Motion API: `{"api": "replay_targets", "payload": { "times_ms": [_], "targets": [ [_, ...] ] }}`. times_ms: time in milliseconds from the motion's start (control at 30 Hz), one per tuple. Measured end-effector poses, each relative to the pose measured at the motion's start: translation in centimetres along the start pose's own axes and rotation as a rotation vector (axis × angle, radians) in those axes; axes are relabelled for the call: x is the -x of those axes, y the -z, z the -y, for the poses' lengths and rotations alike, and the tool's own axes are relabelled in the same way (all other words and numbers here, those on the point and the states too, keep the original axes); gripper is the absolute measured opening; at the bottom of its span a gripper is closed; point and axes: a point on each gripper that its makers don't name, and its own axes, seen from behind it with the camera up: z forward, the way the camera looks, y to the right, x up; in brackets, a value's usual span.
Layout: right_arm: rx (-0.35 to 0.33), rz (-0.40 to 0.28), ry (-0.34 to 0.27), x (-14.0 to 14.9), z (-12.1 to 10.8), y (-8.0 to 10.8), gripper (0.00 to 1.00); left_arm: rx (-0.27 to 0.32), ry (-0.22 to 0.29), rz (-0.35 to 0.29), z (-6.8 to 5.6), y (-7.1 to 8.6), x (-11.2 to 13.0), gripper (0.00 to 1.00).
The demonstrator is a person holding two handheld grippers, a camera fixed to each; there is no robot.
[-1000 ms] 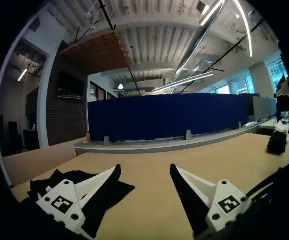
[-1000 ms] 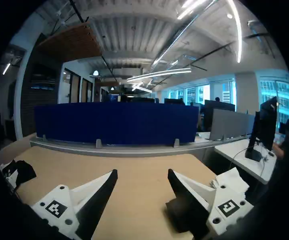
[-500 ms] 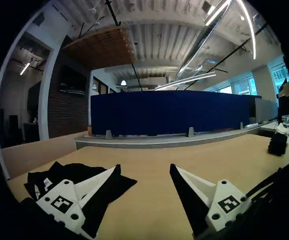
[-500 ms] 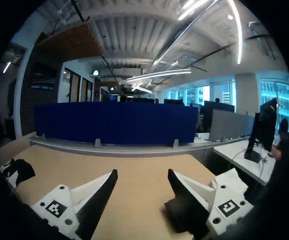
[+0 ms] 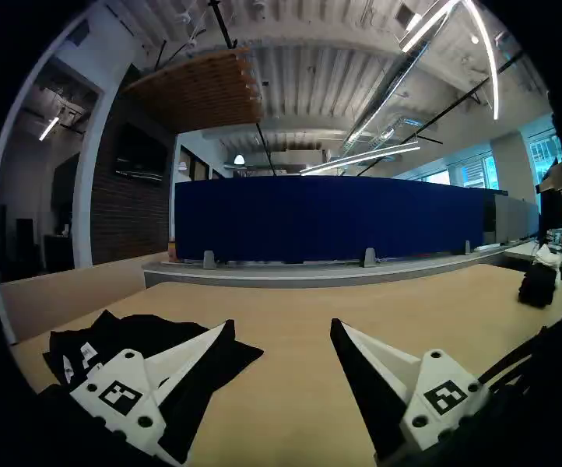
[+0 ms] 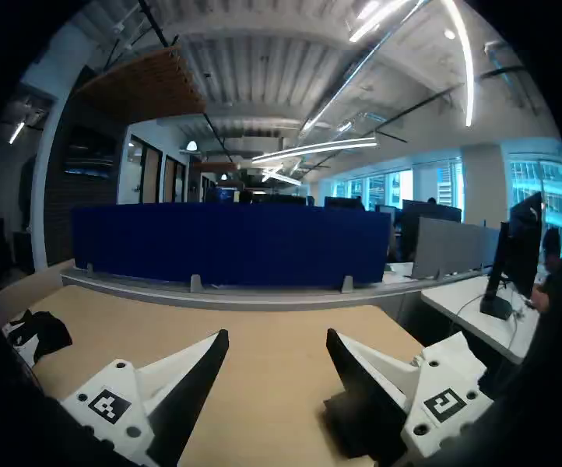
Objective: Fold towel
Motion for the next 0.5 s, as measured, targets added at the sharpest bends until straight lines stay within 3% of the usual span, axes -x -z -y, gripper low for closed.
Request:
{"api": "replay_targets", "payload": {
  "times_ms": [267,500],
  "targets": [
    [-0.003,-0.065,-0.002,-1.4,-1.1,0.3,0.99,0.0,0.0,0.0,0.0,-0.1,0.0,0.91],
    [-0.02,-0.1,-0.042,-0.1,-1.6,0.2,0.98,0.0,-0.001,0.0,0.0,-0.1,0.1,0.91]
  ]
}}
